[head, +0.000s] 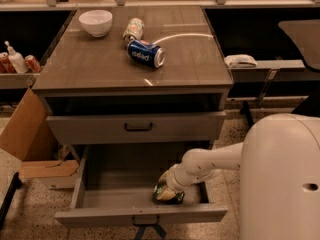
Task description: Pick green can from middle drawer and place on counter
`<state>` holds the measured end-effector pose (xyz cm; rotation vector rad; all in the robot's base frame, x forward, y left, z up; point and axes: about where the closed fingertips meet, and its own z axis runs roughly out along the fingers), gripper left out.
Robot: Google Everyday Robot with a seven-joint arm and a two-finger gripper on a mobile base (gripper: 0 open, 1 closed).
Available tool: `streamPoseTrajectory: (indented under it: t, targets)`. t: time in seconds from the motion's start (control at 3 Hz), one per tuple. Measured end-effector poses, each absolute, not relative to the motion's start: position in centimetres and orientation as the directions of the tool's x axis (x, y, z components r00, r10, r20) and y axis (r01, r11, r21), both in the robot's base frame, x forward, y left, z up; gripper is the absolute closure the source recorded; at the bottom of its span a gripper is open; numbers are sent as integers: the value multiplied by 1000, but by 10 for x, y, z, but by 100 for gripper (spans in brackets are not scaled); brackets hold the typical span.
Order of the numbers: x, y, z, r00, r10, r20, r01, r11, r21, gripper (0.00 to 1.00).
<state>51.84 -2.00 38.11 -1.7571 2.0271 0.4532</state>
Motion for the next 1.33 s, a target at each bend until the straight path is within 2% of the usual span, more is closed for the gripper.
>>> streamPoseTrajectory:
  t: [0.67, 1.33]
  targets:
    - [519, -20, 370, -115, -855, -505, -991, 136, -5, 59]
    - [518, -19, 370, -114, -855, -506, -991, 134, -3, 11]
